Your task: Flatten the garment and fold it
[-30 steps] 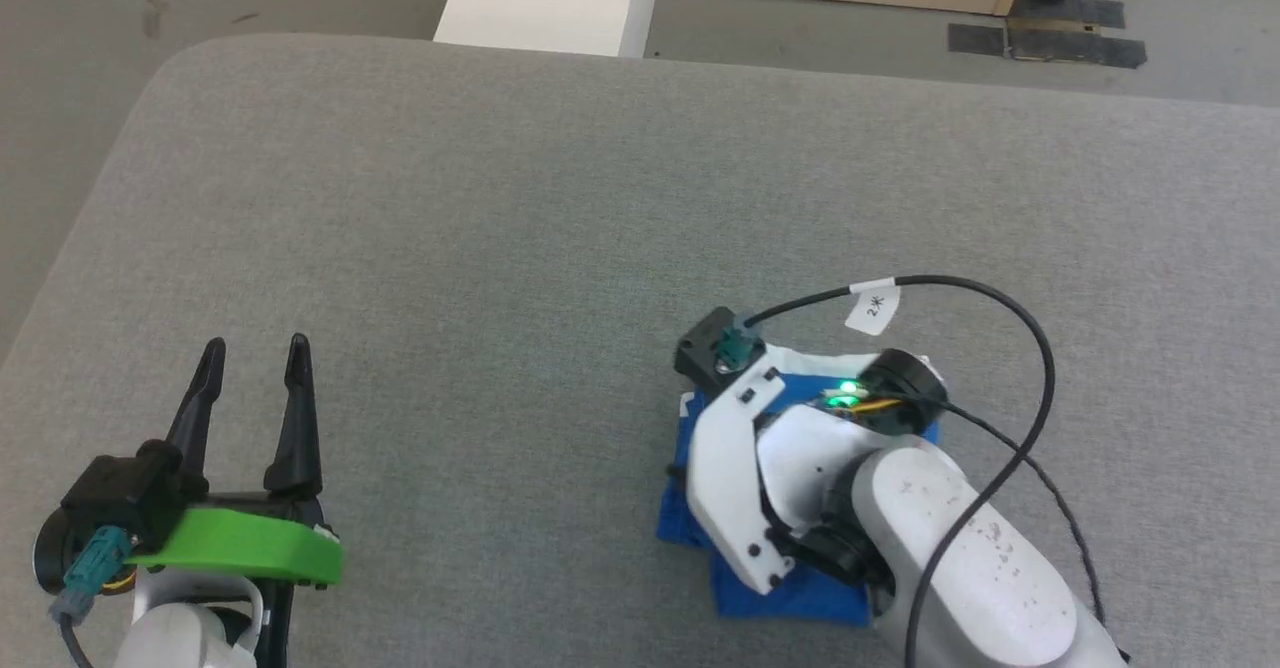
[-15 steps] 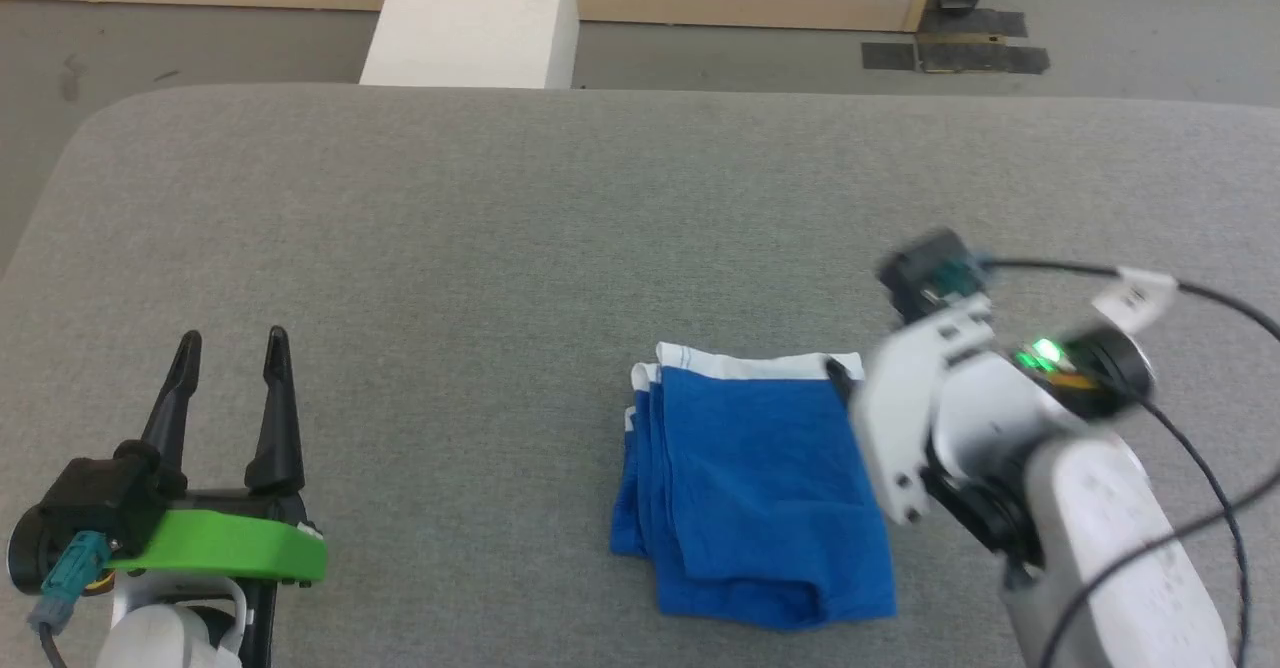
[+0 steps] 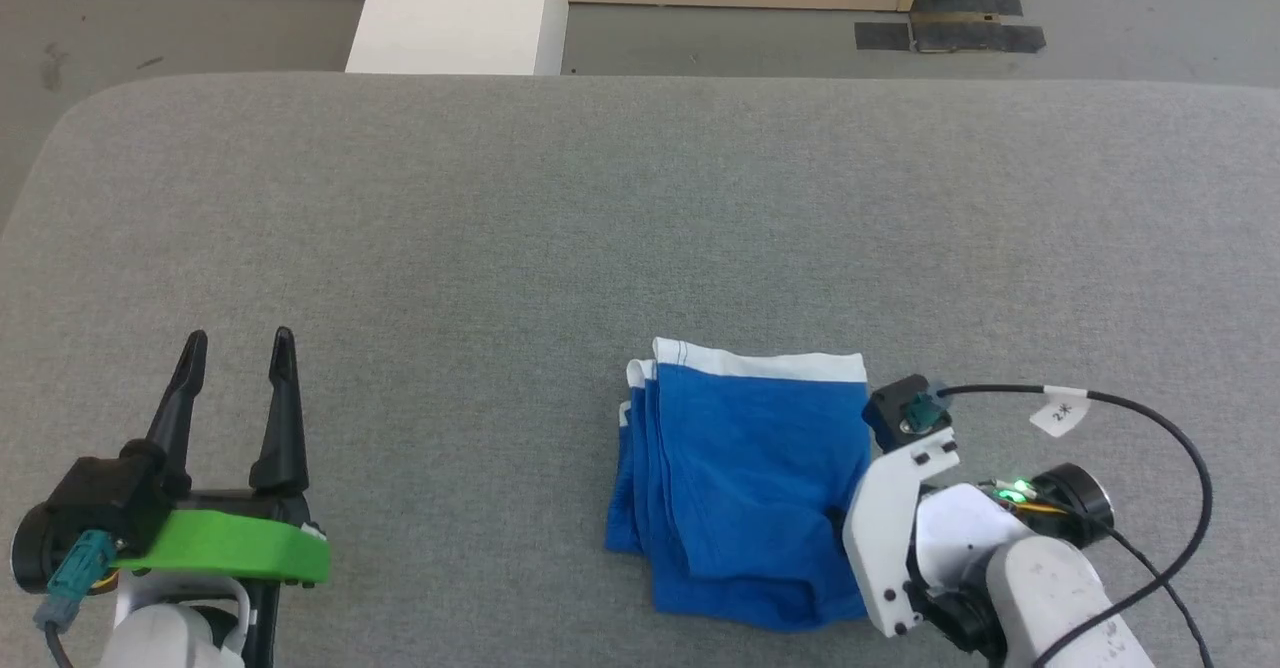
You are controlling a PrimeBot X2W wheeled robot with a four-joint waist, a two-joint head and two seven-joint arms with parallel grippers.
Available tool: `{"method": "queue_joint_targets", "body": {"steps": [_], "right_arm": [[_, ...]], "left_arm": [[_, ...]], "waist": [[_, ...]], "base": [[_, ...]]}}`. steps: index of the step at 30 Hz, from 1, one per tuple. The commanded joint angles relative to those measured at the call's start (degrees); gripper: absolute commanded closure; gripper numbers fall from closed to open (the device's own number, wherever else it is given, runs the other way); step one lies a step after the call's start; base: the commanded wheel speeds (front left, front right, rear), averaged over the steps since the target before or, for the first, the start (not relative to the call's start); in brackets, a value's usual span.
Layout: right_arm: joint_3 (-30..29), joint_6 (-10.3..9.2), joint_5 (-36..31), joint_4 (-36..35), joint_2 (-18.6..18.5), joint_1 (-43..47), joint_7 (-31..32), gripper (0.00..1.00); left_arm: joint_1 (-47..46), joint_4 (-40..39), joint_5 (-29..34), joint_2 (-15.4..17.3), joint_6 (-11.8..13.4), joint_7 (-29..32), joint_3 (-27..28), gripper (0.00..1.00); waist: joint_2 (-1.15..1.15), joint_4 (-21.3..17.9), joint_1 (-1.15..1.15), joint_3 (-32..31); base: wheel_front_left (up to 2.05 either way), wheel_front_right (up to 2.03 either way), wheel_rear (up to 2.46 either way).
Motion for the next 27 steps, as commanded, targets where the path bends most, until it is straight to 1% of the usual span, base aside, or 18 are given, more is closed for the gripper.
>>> {"method": "queue_joint_targets", "body": {"steps": [1, 3, 4, 5, 6, 7, 11, 13, 17, 20, 22, 24, 27], "right_arm": [[0.5, -0.09, 0.2, 1.7, 0.0, -1.1, -0.7, 0.0], [0.9, -0.09, 0.4, 4.0, 0.0, -1.9, -1.7, 0.0], [0.9, -0.09, 0.3, 5.3, 0.0, -2.3, -1.8, 0.03], [1.0, -0.09, 0.3, 6.2, 0.0, -2.7, -1.9, 0.62], [1.2, -0.09, 0.4, 6.9, 0.0, -3.2, -2.2, 0.88], [1.4, -0.09, 0.3, 7.3, 0.0, -3.7, -2.5, 1.0], [3.7, -0.09, -1.0, 7.6, 0.0, -5.7, -2.9, 1.0], [4.7, -0.09, -1.6, 6.8, -1.1, -6.5, -2.5, 1.0], [7.4, -0.09, -1.0, 3.7, -5.8, -8.3, -0.4, 1.0], [9.3, -0.09, 0.3, 0.7, -10.5, -10.3, 1.3, 1.0], [10.1, -0.09, 0.9, -0.7, -13.4, -11.6, 2.0, 1.0], [10.7, -0.09, 1.5, -1.7, -15.9, -13.0, 2.4, 1.0], [10.7, -0.09, 1.6, -2.3, -20.0, -14.9, 2.4, 1.0]], "left_arm": [[0.0, 0.1, 0.0, 0.4, -0.2, -0.2, -0.2, 0.0], [0.0, 0.2, -0.1, 0.6, -0.2, -0.2, -0.2, 0.0], [0.1, 0.2, -0.2, 0.8, -0.2, -0.2, -0.1, 0.0], [0.1, 0.2, -0.2, 0.8, -0.2, -0.2, -0.1, 0.0], [0.2, 0.2, -0.2, 0.8, -0.2, -0.2, 0.0, 0.0], [0.3, 0.2, -0.2, 0.9, -0.2, -0.2, 0.1, 0.0], [0.9, -0.7, -0.7, 0.7, -0.2, -0.2, 1.0, 0.0], [1.3, -1.6, -0.8, 0.7, -0.2, -0.2, 1.7, 0.0], [2.3, -3.4, -1.0, 1.3, -0.2, -0.2, 2.8, 0.0], [3.1, -4.7, -1.1, 2.0, -0.2, -0.2, 3.5, 0.0], [3.2, -5.5, -1.3, 2.4, -0.2, -0.2, 3.8, 0.0], [3.4, -6.5, -1.5, 2.9, -0.2, -0.2, 4.1, 0.0], [3.5, -7.6, -1.9, 3.5, -0.2, -0.2, 4.1, 0.0]], "waist": [[0.0, 0.1, 0.0, 0.2], [0.0, 0.1, 0.0, 0.3], [0.0, 0.0, 0.0, 0.4], [0.0, -0.1, 0.0, 0.4], [0.0, -0.3, 0.0, 0.5], [0.0, -0.6, 0.0, 0.5], [0.0, -3.0, 0.0, 1.0], [0.0, -5.2, 0.0, 1.5], [0.0, -10.9, 0.0, 3.0], [0.0, -16.0, 0.0, 4.7], [0.0, -18.5, 0.0, 5.8], [0.0, -20.6, 0.0, 7.0], [0.0, -22.3, 0.0, 8.8]], "base": [[0.0, 0.0, 0.0], [0.0, 0.0, 0.0], [0.0, 0.0, 0.0], [0.0, 0.0, 0.0], [0.0, 0.0, 0.0], [0.0, 0.0, 0.0], [0.0, 0.0, 0.0], [0.0, 0.0, 0.0], [0.0, 0.0, 0.0], [0.0, 0.0, 0.0], [0.0, 0.0, 0.0], [0.0, 0.0, 0.0], [0.0, 0.0, 0.0]]}}
